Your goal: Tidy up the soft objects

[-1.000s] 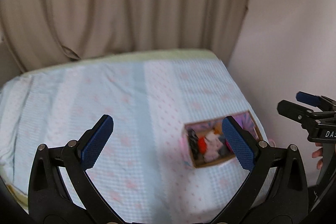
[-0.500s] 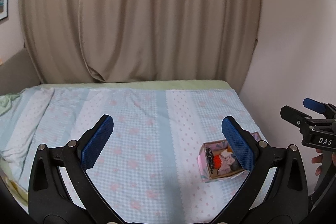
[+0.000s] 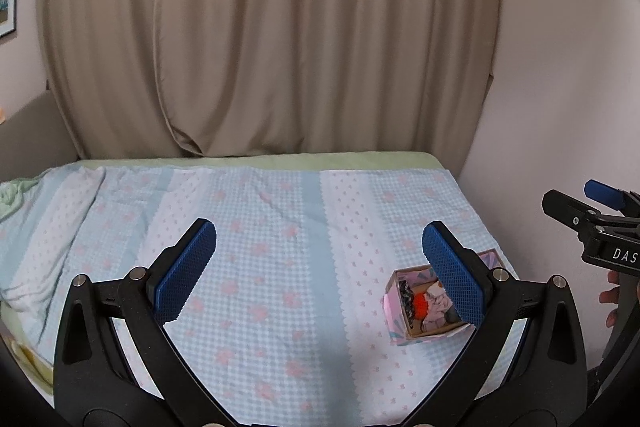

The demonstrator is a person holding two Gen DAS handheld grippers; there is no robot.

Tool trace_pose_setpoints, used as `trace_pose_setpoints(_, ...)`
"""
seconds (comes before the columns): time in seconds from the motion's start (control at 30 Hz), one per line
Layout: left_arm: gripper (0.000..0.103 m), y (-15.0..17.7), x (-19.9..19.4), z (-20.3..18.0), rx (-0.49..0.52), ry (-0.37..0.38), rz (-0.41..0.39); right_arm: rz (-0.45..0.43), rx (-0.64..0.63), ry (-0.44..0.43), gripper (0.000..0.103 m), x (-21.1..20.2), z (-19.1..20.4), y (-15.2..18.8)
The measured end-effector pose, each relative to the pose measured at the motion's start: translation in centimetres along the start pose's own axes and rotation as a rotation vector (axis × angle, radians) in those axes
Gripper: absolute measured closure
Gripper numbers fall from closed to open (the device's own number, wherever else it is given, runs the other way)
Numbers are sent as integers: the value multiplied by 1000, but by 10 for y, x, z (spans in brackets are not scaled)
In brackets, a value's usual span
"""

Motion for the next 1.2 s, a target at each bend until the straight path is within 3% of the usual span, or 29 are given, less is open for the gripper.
trace_pose_setpoints(1.2, 0, -2, 18, -3, 17, -10, 2, 0, 8, 9, 0, 9, 0, -7)
Point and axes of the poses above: each gripper's, at about its wrist camera, not at the fingertips, and x roughly the way its jaws point, z to its left, y to its underside, the point moved 9 cm from there along x, roughly the way its jaws point, and after that the axes turned 8 degrees about -y, right-handed, at the moved point
